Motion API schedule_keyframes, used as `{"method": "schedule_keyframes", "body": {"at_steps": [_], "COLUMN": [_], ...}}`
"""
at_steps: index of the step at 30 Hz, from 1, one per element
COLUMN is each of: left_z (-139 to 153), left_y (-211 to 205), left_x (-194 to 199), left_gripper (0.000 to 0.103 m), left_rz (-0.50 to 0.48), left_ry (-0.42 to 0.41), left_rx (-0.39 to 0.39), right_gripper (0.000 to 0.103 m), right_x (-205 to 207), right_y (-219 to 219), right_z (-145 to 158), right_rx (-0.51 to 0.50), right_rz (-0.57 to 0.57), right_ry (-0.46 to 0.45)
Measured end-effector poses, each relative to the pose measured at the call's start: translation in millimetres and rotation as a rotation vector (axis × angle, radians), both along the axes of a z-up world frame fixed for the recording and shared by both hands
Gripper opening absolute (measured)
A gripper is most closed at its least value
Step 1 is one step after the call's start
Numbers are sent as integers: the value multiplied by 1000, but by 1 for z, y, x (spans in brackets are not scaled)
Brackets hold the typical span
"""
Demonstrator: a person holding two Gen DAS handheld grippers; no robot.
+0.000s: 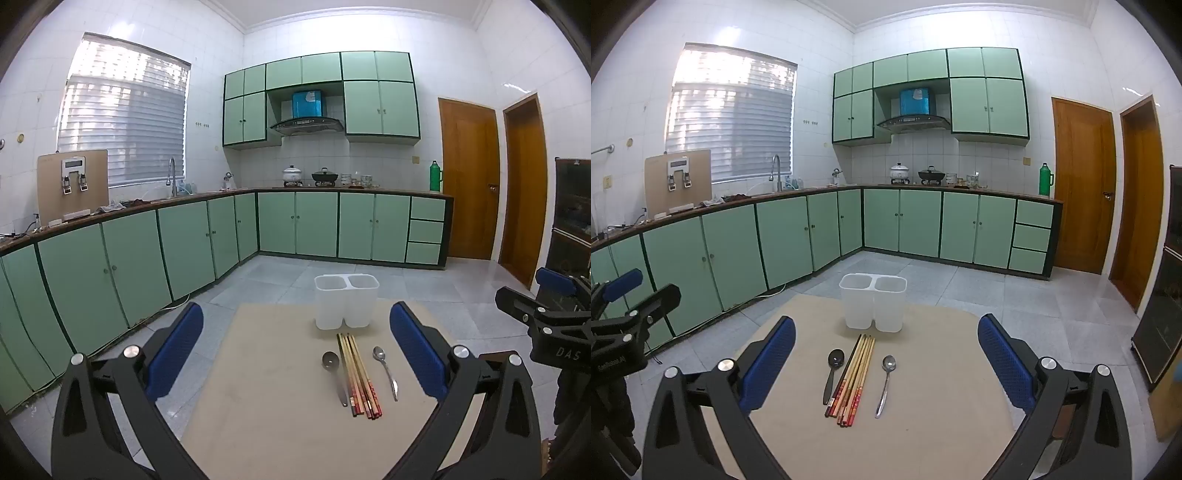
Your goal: Organize utensils
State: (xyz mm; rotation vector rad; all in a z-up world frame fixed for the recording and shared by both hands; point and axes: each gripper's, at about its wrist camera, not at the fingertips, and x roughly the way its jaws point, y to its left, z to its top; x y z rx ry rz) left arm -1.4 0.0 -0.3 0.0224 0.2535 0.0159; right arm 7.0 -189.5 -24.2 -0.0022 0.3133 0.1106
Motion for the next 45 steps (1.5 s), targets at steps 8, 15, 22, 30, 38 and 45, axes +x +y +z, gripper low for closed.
{"method": "schedule_keyframes", "body": {"at_steps": [8, 15, 22, 30, 38, 45], "left_z": [-1, -1, -1, -4, -7, -11], "left_y": [-3, -2, -1, -2, 0, 0], "left_x": [-1, 1, 1, 1, -1, 3], "left_gripper": [98, 98, 98, 98, 98, 98], "left_rz": [-14, -17, -17, -18, -21, -16], "left_ry": [9, 13, 15, 14, 13, 13], "left_rx": [2, 5, 4, 4, 2, 5], "right_gripper": [97, 97, 97, 97, 97, 97], "right_x": [0, 1, 1, 1, 0, 0], "right_y": [-1, 0, 0, 0, 0, 0], "right_z": [0, -3, -4, -4, -3, -3], "right_rx": [3, 4, 4, 5, 6, 6], "right_rz": [-4, -2, -3, -2, -2, -3], "right_ry": [-4, -6, -6, -7, -7, -7]}}
